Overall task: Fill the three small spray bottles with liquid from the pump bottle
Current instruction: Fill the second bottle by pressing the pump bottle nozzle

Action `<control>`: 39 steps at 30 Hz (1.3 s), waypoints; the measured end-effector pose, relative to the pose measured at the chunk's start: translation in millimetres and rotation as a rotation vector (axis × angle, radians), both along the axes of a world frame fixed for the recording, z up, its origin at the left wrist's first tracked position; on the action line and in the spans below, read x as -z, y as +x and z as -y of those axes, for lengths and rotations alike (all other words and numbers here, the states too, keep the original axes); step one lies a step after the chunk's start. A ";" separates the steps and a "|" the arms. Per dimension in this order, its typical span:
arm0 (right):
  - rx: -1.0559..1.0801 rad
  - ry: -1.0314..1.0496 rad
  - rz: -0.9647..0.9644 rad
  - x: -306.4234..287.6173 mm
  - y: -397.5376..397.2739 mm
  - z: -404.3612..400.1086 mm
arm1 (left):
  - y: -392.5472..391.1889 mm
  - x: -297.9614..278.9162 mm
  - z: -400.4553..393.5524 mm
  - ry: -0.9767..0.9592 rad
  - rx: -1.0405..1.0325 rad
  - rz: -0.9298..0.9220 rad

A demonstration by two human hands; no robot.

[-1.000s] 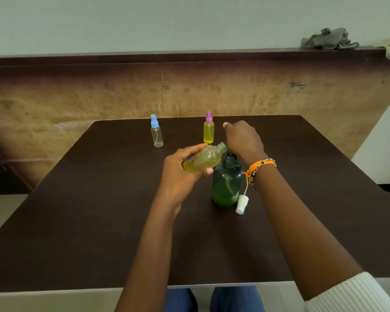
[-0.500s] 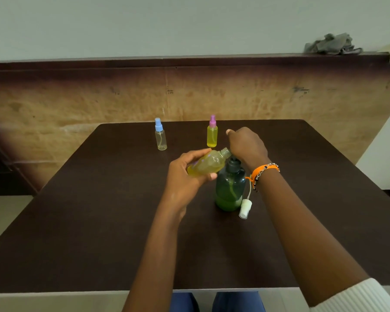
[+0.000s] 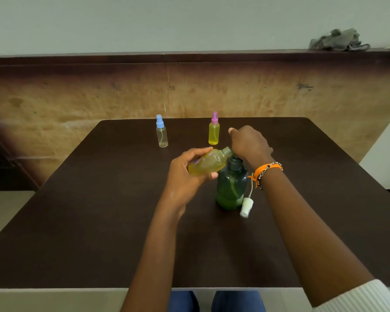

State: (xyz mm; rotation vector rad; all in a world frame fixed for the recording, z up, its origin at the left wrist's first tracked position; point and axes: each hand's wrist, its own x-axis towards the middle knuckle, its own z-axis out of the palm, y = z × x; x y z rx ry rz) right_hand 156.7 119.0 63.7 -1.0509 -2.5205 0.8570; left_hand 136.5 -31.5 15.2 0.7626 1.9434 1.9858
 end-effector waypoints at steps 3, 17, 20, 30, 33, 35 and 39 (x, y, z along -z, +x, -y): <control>-0.002 0.018 0.003 -2.3 1.4 1.1 | 2.9 -1.9 0.1 0.020 0.004 0.011; -0.002 0.024 -0.075 1.9 4.5 2.5 | 4.2 -0.9 0.0 0.057 0.006 0.018; -0.046 0.118 -0.006 -6.5 1.0 3.2 | 2.7 -5.8 0.8 0.048 0.000 -0.001; -0.086 0.054 0.061 -0.9 -4.3 -0.6 | 2.7 -1.1 0.7 0.049 -0.004 0.026; -0.099 0.107 0.082 -5.3 -4.0 0.3 | 1.8 -5.1 0.7 0.051 -0.006 0.003; -0.104 0.156 0.082 -9.5 -4.3 0.7 | 2.3 -7.7 0.4 0.050 -0.003 -0.013; -0.056 0.146 0.031 -6.4 -4.6 0.5 | 2.2 -4.9 0.3 0.057 -0.009 0.001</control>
